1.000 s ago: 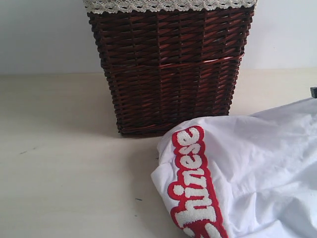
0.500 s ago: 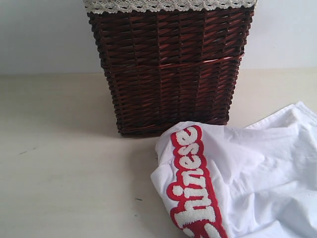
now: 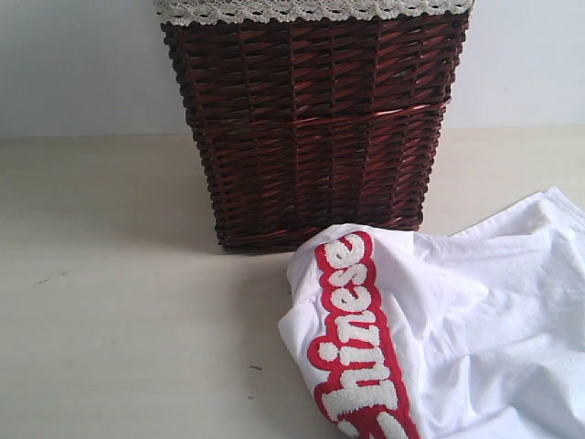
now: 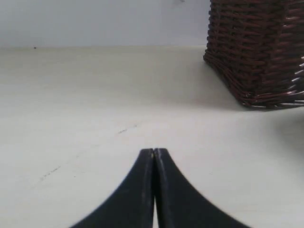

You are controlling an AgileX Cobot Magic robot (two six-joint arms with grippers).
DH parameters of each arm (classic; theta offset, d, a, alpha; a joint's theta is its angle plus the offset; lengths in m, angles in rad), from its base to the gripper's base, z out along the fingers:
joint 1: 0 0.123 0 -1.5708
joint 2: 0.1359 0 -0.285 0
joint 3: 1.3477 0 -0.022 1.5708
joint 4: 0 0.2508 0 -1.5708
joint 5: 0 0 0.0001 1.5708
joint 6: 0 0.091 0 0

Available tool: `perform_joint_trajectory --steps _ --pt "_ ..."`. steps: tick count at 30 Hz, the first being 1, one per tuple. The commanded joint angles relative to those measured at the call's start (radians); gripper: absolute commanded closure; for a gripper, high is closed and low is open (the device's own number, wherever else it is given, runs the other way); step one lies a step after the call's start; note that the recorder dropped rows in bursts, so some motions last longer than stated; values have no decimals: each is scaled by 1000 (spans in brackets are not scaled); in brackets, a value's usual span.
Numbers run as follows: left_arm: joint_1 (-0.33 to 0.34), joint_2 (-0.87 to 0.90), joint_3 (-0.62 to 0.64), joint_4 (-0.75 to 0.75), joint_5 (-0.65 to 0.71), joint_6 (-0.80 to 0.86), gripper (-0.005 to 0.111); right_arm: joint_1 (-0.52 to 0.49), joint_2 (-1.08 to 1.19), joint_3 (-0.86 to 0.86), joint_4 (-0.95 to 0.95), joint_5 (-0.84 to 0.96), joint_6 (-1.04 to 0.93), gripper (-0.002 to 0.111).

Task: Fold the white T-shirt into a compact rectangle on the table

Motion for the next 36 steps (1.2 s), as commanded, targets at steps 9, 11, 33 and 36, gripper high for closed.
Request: perform_joint_trajectory --steps 9,11,33,36 --pt "-6 -5 0 -7 -11 -6 107 0 -618 185 38 201 302 108" --pt "-6 -5 0 -7 -11 -6 107 0 -667 232 50 221 308 108" --pt "-6 -5 0 -7 -11 -6 107 41 -831 387 46 228 289 108" --pt "-6 -5 0 -7 -11 -6 107 41 -831 387 96 226 323 108"
